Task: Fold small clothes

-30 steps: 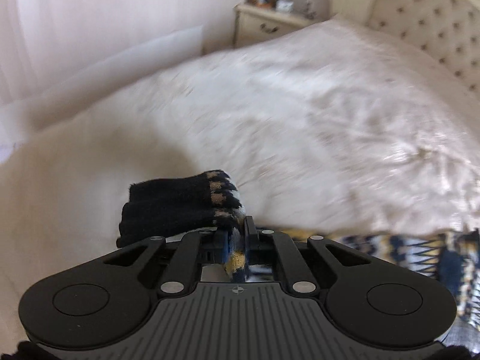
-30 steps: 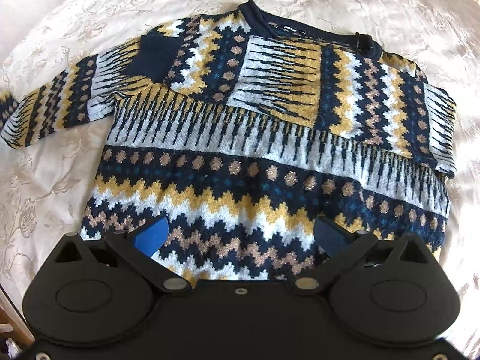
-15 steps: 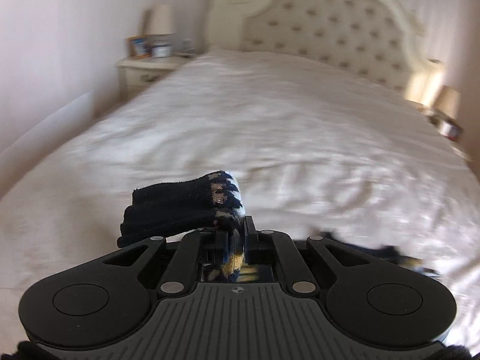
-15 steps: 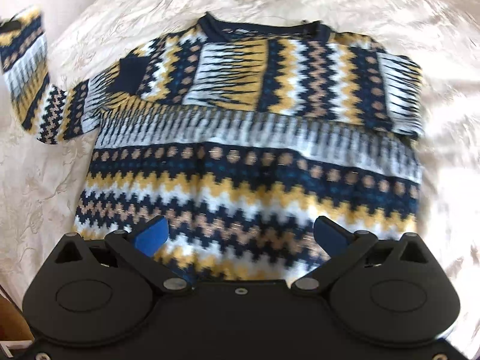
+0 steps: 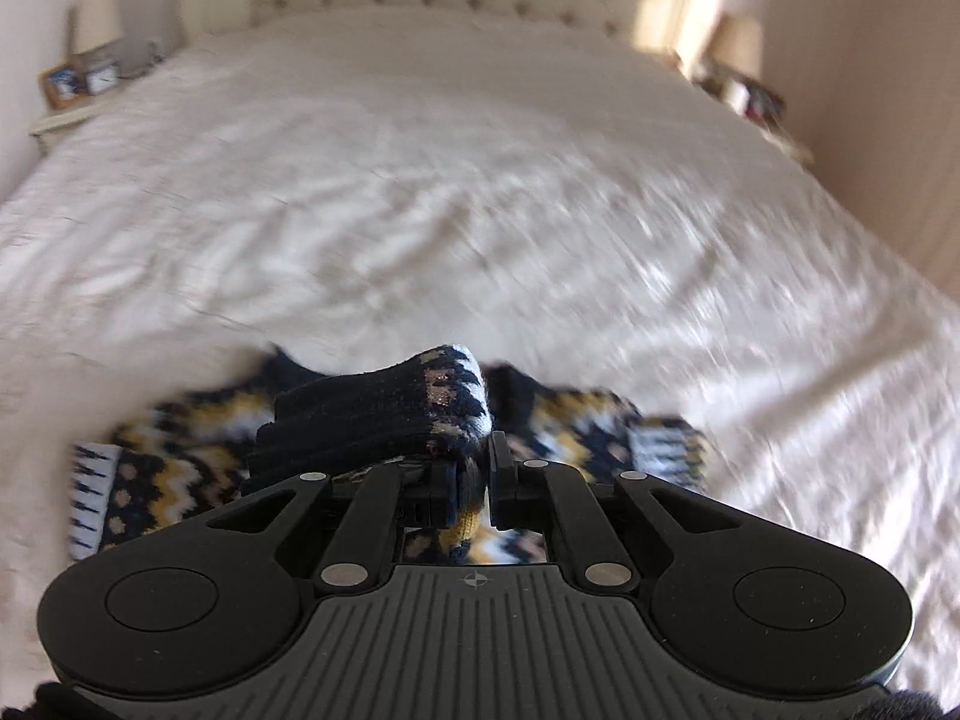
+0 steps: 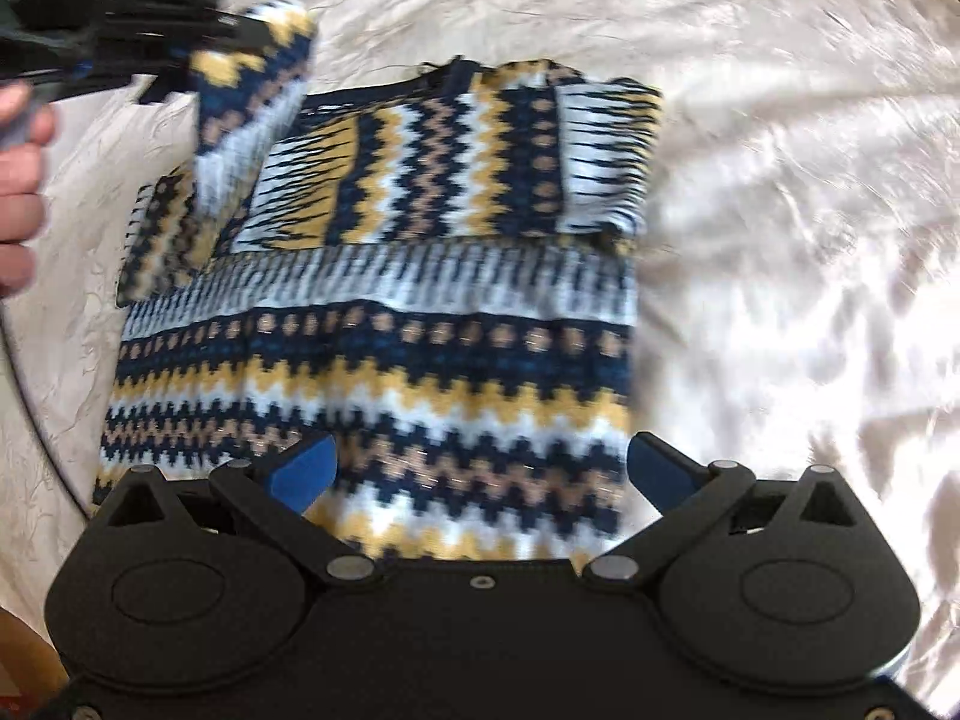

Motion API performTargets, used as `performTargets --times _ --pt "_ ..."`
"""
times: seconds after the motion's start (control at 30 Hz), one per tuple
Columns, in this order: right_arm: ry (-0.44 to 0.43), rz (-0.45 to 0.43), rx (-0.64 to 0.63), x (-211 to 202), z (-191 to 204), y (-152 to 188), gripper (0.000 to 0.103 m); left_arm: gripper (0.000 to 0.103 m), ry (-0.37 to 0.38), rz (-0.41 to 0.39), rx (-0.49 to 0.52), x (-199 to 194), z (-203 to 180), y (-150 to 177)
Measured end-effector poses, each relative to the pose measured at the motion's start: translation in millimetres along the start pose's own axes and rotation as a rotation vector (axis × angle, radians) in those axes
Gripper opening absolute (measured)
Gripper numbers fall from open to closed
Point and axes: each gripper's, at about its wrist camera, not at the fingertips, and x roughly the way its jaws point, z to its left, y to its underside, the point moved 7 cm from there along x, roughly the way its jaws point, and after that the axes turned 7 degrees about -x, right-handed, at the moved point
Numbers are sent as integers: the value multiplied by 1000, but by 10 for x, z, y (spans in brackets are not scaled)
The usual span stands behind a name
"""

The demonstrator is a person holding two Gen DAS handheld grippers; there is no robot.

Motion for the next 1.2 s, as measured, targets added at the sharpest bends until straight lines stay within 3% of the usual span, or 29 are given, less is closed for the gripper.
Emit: performTargets --times 0.13,0.17,0.2,0.27,0.57,0.8,1.03,1.2 --pt "3 5 21 -4 -153 58 102 10 34 50 32 212 -278 142" --pt "1 7 29 0 -184 72 102 14 46 59 39 212 -326 177" --pt "0 8 35 -3 -212 92 102 24 63 69 45 238 -384 194" --pt "-3 10 49 3 -251 109 102 32 96 79 52 260 -470 215" --pt "0 -1 66 24 -260 86 102 35 149 41 94 158 -626 126" --pt "18 -7 49 97 -115 -12 103 35 155 12 52 -90 -239 104" --pt "78 -39 -25 153 121 -187 102 35 42 50 25 -140 382 257" --pt "201 -128 -167 137 354 -395 102 35 -38 70 -54 -184 904 366"
